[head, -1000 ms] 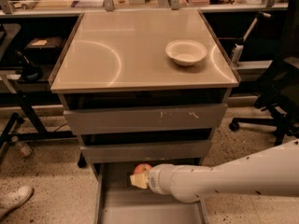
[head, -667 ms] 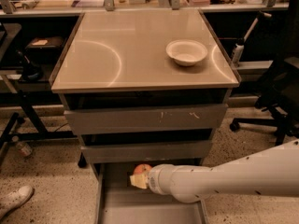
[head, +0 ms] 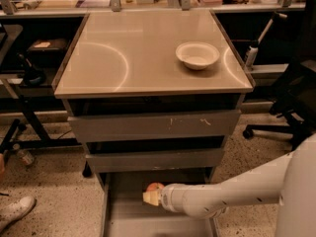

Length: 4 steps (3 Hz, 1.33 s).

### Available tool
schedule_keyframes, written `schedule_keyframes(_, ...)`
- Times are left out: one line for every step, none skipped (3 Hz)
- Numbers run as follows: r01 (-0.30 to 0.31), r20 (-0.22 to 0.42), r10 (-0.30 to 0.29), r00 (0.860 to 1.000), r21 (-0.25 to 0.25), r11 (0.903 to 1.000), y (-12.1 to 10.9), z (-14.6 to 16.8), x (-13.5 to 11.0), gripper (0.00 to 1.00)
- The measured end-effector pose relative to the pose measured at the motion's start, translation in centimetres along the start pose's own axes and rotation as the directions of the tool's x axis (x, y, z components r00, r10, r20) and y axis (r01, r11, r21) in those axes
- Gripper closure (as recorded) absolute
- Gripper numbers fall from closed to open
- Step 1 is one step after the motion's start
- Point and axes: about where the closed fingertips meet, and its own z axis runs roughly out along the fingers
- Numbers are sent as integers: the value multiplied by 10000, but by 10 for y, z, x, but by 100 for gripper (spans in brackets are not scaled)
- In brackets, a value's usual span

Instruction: Place apple into bottom drawer

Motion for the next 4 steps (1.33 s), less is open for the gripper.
schedule_keyframes(-468, -195, 468, 9987, 18, 9989, -30, 27, 20, 100)
schedule_keyframes(-827, -604, 817, 9948, -138, 9965, -51, 58, 42, 100)
schedule_keyframes(-827, -604, 818, 9948, -139, 9965, -51, 58, 42, 100)
schedule_keyframes(-1389, -766, 1355, 9878, -412, 9895, -60, 77, 64, 100)
